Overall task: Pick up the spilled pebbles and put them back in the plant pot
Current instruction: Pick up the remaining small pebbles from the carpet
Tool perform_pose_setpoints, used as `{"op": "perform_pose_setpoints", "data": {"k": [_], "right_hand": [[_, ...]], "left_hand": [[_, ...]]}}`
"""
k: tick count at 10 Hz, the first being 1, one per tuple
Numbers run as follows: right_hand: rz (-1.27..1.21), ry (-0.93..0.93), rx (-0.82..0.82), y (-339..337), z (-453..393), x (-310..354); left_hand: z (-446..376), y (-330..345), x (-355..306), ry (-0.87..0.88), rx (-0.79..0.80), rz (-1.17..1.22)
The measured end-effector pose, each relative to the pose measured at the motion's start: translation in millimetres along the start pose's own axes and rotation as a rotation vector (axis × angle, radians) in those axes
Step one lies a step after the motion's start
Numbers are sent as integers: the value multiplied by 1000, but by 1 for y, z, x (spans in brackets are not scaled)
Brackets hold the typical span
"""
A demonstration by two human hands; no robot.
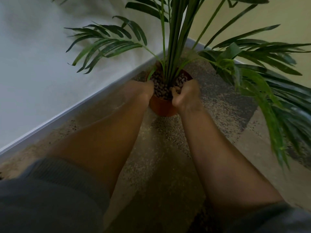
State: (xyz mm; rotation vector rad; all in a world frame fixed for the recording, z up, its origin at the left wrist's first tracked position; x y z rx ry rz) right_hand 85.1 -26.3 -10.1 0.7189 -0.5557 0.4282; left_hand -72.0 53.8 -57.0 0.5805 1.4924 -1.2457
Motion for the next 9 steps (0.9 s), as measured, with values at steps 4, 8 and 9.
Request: {"op": "perform_pose_setpoints", "data": {"k": [4,8,9], "right_hand": [[-115,93,104,11,-14,7],[47,-66,9,9,-1,-10],[334,-238,-8,8,5,-16]], "left_hand": [[1,14,-4,-44,166,96],[9,1,4,34,187,181],[25,-8,-3,105,181,175]]}}
Point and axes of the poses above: each hand's wrist, its own z-axis away from the middle knuckle, its own y-axis out of the palm, x = y × z, the point moved 6 cm from there along -z, towards the middle knuckle, and after that the axes turned 7 degrees about y, right-handed, at the moved point
